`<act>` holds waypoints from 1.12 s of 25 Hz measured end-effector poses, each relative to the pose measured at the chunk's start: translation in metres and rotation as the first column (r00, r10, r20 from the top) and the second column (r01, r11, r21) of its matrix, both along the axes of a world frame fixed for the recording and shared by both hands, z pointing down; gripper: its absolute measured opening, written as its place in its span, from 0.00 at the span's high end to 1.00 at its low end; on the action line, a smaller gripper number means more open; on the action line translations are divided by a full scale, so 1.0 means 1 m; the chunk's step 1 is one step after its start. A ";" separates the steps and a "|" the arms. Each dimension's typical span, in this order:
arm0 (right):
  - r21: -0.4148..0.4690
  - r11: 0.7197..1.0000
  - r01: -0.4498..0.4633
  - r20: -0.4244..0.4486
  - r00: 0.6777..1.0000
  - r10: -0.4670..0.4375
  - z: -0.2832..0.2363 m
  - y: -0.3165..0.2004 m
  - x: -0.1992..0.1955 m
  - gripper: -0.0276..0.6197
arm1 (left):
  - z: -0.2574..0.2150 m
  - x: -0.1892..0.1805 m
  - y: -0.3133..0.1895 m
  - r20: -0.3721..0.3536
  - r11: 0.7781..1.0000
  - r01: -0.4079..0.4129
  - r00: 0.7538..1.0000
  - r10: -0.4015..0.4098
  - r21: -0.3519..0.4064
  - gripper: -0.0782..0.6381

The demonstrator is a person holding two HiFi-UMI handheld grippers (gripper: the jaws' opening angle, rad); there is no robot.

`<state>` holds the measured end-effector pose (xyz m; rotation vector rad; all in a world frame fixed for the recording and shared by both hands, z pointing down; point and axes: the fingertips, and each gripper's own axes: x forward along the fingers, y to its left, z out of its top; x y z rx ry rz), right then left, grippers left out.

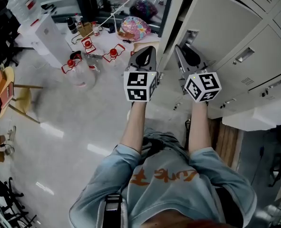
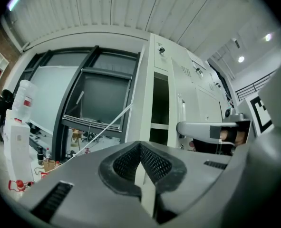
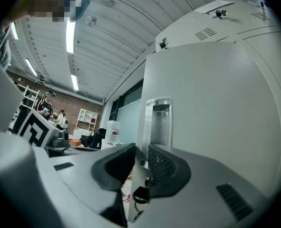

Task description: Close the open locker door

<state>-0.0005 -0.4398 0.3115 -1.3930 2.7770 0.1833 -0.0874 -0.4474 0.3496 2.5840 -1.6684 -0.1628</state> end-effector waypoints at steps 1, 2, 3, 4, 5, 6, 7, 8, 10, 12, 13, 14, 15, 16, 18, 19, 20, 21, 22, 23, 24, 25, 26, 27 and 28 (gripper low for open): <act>-0.005 1.000 -0.014 -0.001 1.000 0.014 0.002 -0.005 0.000 0.81 | -0.001 -0.001 -0.003 0.001 1.000 -0.003 1.000 0.003 0.002 0.87; -0.011 0.999 -0.030 -0.001 1.000 0.030 0.003 -0.009 0.000 0.81 | -0.003 -0.003 -0.006 0.000 1.000 -0.005 1.000 0.005 0.004 0.87; -0.016 0.999 -0.044 -0.003 0.999 0.044 0.003 -0.014 0.000 0.82 | -0.004 -0.005 -0.009 -0.003 1.000 -0.007 1.000 0.007 0.005 0.87; -0.019 0.998 -0.056 -0.006 0.998 0.056 0.003 -0.019 -0.001 0.82 | -0.004 -0.007 -0.012 -0.011 1.000 -0.006 1.000 0.006 0.004 0.87; -0.021 0.998 -0.065 -0.011 0.998 0.065 0.002 -0.023 -0.002 0.82 | -0.003 -0.009 -0.016 -0.024 1.000 -0.006 1.000 0.006 0.000 0.87; -0.021 0.997 -0.073 -0.018 0.997 0.072 0.001 -0.027 -0.001 0.83 | -0.001 -0.009 -0.020 -0.039 1.000 -0.006 0.999 0.006 -0.006 0.87; -0.021 0.997 -0.079 -0.025 0.997 0.079 0.000 -0.031 -0.001 0.83 | 0.002 -0.008 -0.024 -0.052 1.000 -0.009 0.999 0.008 -0.013 0.87; -0.020 0.996 -0.084 -0.030 0.996 0.083 0.000 -0.035 -0.002 0.84 | 0.006 -0.007 -0.028 -0.059 1.000 -0.014 0.998 0.013 -0.018 0.87; -0.022 0.995 -0.093 -0.033 0.995 0.092 0.001 -0.042 -0.002 0.84 | 0.009 -0.004 -0.034 -0.056 0.999 -0.027 0.998 0.026 -0.022 0.87; -0.027 0.993 -0.112 -0.034 0.993 0.111 0.003 -0.049 -0.001 0.85 | 0.010 -0.002 -0.038 -0.054 0.999 -0.038 0.998 0.037 -0.020 0.87; -0.029 0.992 -0.126 -0.036 0.991 0.125 0.003 -0.053 0.000 0.85 | 0.010 -0.001 -0.040 -0.056 0.999 -0.040 0.998 0.039 -0.020 0.87; -0.030 0.990 -0.140 -0.039 0.989 0.139 0.003 -0.057 0.000 0.85 | 0.011 -0.001 -0.043 -0.059 0.999 -0.042 0.997 0.040 -0.021 0.87; -0.030 0.987 -0.155 -0.040 0.987 0.154 0.003 -0.061 0.001 0.85 | 0.012 -0.001 -0.045 -0.062 0.999 -0.041 0.997 0.040 -0.024 0.87; -0.032 0.985 -0.170 -0.041 0.985 0.169 0.002 -0.065 0.001 0.85 | 0.014 -0.002 -0.047 -0.064 0.999 -0.041 0.997 0.039 -0.027 0.87; -0.036 0.980 -0.197 -0.041 0.980 0.196 0.003 -0.072 0.002 0.85 | 0.017 -0.004 -0.051 -0.065 0.999 -0.039 0.997 0.037 -0.033 0.87; -0.037 0.977 -0.208 -0.043 0.978 0.206 0.002 -0.075 0.002 0.85 | 0.017 -0.006 -0.053 -0.064 0.999 -0.038 0.997 0.035 -0.034 0.87; -0.039 0.975 -0.217 -0.045 0.976 0.215 0.002 -0.078 0.003 0.85 | 0.017 -0.007 -0.054 -0.063 0.999 -0.036 0.997 0.034 -0.033 0.87; -0.040 0.974 -0.224 -0.047 0.974 0.222 0.002 -0.080 0.004 0.85 | 0.016 -0.009 -0.055 -0.063 0.999 -0.033 0.998 0.031 -0.032 0.87; -0.041 0.972 -0.230 -0.049 0.972 0.228 0.002 -0.082 0.004 0.85 | 0.016 -0.010 -0.056 -0.065 0.999 -0.029 0.998 0.027 -0.033 0.87; -0.041 0.971 -0.236 -0.050 0.971 0.234 0.003 -0.084 0.004 0.86 | 0.016 -0.012 -0.056 -0.066 0.999 -0.025 0.998 0.023 -0.033 0.87; -0.040 0.969 -0.243 -0.050 0.969 0.241 0.003 -0.086 0.005 0.86 | 0.016 -0.013 -0.057 -0.067 0.999 -0.022 0.998 0.020 -0.034 0.87; -0.038 0.968 -0.249 -0.049 0.968 0.247 0.004 -0.088 0.005 0.86 | 0.016 -0.014 -0.057 -0.067 0.999 -0.020 0.998 0.017 -0.034 0.87; -0.034 0.967 -0.253 -0.049 0.967 0.252 0.003 -0.089 0.005 0.86 | 0.016 -0.014 -0.057 -0.066 0.999 -0.018 0.998 0.016 -0.033 0.87; -0.029 0.966 -0.257 -0.049 0.966 0.255 0.003 -0.089 0.005 0.86 | 0.016 -0.014 -0.057 -0.064 0.999 -0.017 0.998 0.015 -0.033 0.87; -0.024 0.965 -0.261 -0.048 0.965 0.259 0.003 -0.089 0.005 0.86 | 0.016 -0.014 -0.057 -0.061 0.999 -0.016 0.998 0.014 -0.032 0.87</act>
